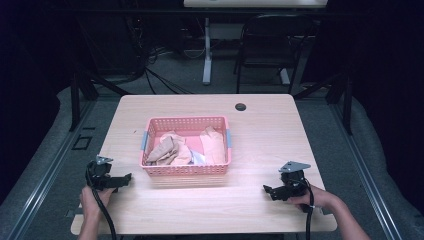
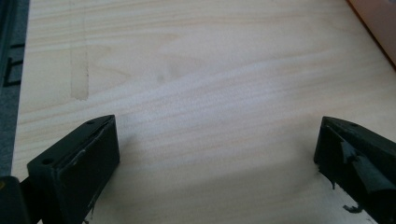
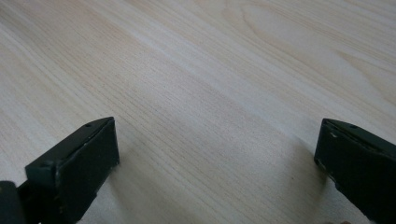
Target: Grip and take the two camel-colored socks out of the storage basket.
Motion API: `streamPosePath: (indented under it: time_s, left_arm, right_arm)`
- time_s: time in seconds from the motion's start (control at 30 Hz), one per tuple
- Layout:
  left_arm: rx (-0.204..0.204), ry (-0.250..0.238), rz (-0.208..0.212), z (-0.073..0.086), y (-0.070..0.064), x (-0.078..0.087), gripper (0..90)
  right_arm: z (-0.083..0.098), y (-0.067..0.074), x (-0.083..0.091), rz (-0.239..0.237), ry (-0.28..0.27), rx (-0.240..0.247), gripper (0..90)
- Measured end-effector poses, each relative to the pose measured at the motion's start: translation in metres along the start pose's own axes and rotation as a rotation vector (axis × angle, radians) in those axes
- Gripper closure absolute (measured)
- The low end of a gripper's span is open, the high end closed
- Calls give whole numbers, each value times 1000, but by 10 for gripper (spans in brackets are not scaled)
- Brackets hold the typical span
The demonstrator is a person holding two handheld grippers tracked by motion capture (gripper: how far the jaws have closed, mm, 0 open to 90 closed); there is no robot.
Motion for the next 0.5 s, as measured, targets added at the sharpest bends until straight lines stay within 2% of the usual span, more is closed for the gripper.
streamPosePath:
  time_s: [0.17,0.23,0.3,0.37,0.5]
  left_arm:
    - [11,23,17,-7,4,12,1]
    - [17,65,53,-15,5,22,1]
    - [37,65,100,-23,6,34,1]
    - [43,72,106,-29,6,44,1]
    - [27,85,122,-42,5,57,2]
  right_arm:
    - [0,0,0,0,-2,2,0]
    - [0,0,0,1,-1,3,0]
    - [0,0,0,-2,2,5,0]
    - [-1,0,0,-7,2,5,0]
    - [-1,1,0,-6,2,5,0]
Point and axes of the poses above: each handheld gripper's, and its own axes: x roughly backward along the jaws, z roughly out of its underside, y roughly to its left, the point moved 1 cm from there along -x, roughly forward along the jaws, and after that the axes turned 6 degrees about -z, right-handed, at the moved point
